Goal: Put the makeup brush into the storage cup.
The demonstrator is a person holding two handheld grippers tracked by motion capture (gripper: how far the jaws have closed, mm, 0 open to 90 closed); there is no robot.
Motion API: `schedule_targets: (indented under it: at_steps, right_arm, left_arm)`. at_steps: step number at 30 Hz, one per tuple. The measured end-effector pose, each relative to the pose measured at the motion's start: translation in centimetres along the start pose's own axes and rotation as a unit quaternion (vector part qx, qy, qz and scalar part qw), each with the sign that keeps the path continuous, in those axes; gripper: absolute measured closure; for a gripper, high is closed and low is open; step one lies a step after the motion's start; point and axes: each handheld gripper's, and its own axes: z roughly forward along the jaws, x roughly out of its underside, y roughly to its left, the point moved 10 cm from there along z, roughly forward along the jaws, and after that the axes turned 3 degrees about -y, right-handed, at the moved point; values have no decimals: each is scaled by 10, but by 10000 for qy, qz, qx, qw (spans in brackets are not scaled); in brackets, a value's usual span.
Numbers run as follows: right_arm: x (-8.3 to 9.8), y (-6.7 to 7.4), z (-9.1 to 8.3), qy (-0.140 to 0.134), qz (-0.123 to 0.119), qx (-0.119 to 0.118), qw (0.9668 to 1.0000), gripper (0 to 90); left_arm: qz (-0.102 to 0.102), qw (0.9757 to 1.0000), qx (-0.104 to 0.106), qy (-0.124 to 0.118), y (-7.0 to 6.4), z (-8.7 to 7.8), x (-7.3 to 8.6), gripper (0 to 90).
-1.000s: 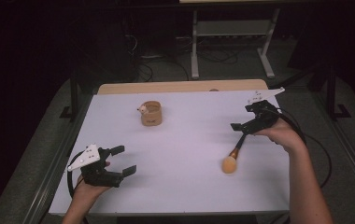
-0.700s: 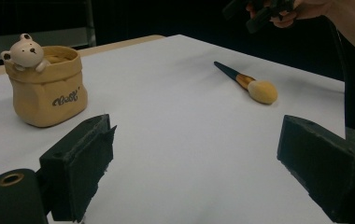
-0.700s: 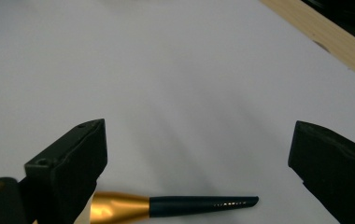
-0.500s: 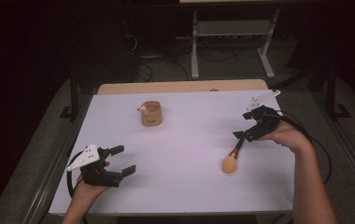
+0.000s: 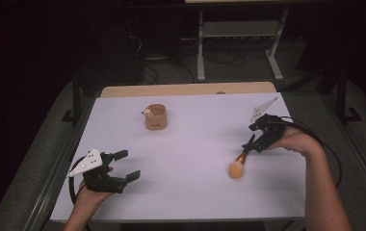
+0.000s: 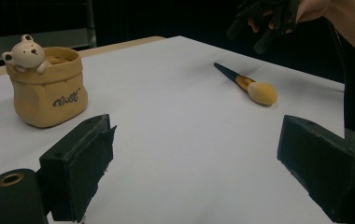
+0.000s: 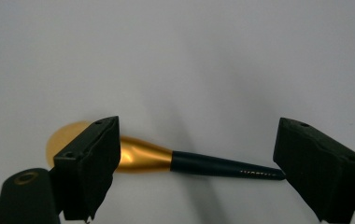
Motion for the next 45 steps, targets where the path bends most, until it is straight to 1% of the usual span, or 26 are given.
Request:
schedule_targets:
  at_steps: [1, 3, 4, 5, 7, 8, 11, 16, 17, 19, 23, 24, 27, 30, 33, 34, 35, 40, 45]
  right_arm:
    - [2, 0, 1, 59, 20, -39, 10000, 146]
    - [5, 1, 3, 141, -20, -102, 9998, 146]
    - [6, 1, 4, 167, -2, -140, 9998, 147]
    - [6, 2, 6, 181, -28, -227, 9996, 147]
    - [7, 3, 7, 219, -67, -294, 9993, 149]
    - [7, 3, 7, 219, -67, -294, 9993, 149]
    - [9, 4, 9, 309, -220, -341, 9987, 158]
    - [10, 5, 11, 405, -297, -411, 9979, 178]
    - [10, 5, 12, 423, -310, -423, 9977, 178]
    - [10, 6, 14, 449, -374, -519, 9969, 183]
    - [11, 7, 15, 534, -435, -558, 9961, 185]
    - [11, 7, 16, 561, -509, -591, 9954, 187]
    - [11, 7, 17, 617, -539, -604, 9948, 192]
    - [12, 10, 20, 712, -590, -719, 9931, 200]
    - [12, 10, 21, 730, -600, -728, 9929, 202]
    - [13, 10, 23, 765, -648, -750, 9921, 202]
    - [13, 10, 23, 765, -648, -750, 9921, 202]
    - [19, 10, 28, 922, -717, -787, 9900, 209]
    - [22, 10, 31, 1008, -736, -856, 9885, 212]
  left_arm:
    - [7, 10000, 1, 0, 0, 0, 0, 101]
    - [7, 10000, 7, 0, 0, 0, 0, 101]
    - [17, 10000, 7, 17, 0, 0, 0, 101]
    - [14, 10000, 7, 15, 0, 0, 0, 101]
    - [7, 10000, 4, 11, 0, 0, 0, 101]
    - [7, 10000, 4, 11, 0, 0, 0, 101]
    - [8, 10000, 8, 10, 0, 0, 0, 101]
    - [12, 10000, 9, 20, 0, 1, 1, 101]
    - [-20, 10000, 10, 14, -1, 1, 1, 101]
    - [-7, 10000, 8, 9, -1, 1, 1, 101]
    - [-10, 10000, 9, 9, -1, 1, 1, 101]
    - [-8, 10000, 12, 10, -1, 1, 1, 101]
    - [-15, 10000, 14, 9, -1, 1, 1, 101]
    - [0, 10000, 14, 4, 0, 1, 1, 101]
    - [-13, 10000, 6, 11, 0, 0, 1, 101]
    - [-12, 10000, 6, 12, 0, 1, 1, 101]
    - [4, 10000, 11, 7, 0, 1, 1, 101]
    - [-17, 10000, 17, 23, -1, 1, 1, 101]
    - [-30, 10000, 18, 32, -1, 1, 2, 101]
